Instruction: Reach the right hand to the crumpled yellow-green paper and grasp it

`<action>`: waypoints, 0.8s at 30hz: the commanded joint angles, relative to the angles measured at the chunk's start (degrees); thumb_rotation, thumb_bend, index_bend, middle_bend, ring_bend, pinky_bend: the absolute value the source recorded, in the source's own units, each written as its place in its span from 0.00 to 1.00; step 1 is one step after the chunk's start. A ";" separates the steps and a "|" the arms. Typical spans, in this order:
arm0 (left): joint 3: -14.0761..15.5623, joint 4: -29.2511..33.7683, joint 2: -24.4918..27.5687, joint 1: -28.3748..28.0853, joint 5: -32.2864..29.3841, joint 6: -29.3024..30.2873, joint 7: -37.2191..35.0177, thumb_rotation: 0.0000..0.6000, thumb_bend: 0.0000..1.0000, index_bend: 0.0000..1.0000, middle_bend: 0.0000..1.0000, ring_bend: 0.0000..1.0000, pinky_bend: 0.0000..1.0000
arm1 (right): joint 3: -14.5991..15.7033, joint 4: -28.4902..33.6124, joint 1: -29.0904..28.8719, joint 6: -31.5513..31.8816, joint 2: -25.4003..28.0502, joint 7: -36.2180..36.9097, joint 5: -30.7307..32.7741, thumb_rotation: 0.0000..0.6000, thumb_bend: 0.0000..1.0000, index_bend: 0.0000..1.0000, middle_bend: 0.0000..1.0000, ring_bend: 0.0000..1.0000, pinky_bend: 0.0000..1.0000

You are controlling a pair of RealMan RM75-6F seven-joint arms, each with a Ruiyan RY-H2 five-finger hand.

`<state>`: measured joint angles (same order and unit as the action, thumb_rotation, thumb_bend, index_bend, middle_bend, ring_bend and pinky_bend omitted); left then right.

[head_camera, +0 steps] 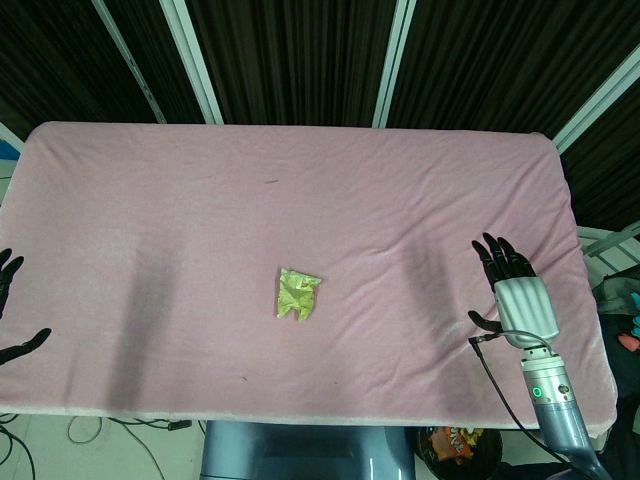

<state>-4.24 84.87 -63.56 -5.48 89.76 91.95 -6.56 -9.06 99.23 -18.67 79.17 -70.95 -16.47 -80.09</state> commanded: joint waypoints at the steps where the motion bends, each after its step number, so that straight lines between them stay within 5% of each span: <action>1: -0.02 0.02 0.00 0.01 -0.02 0.02 -0.03 1.00 0.01 0.00 0.00 0.00 0.00 | 0.04 -0.02 0.00 -0.07 -0.04 -0.03 -0.01 1.00 0.09 0.00 0.00 0.00 0.20; 16: -0.22 -0.31 0.05 -0.01 -0.22 0.09 -0.87 1.00 0.01 0.00 0.00 0.00 0.00 | 0.39 3.17 -0.88 -1.92 -0.49 0.52 -0.63 1.00 0.10 0.00 0.00 0.00 0.20; 24: -0.29 -0.26 0.23 -0.01 -0.38 0.01 -1.79 1.00 0.01 0.00 0.00 0.00 0.00 | -1.50 5.47 -5.81 -7.96 -3.68 -0.62 0.71 1.00 0.12 0.00 0.00 0.00 0.20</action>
<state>-4.51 84.58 -63.36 -5.49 89.43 91.99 -8.29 -9.75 104.15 -22.83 72.89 -73.32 -16.17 -79.83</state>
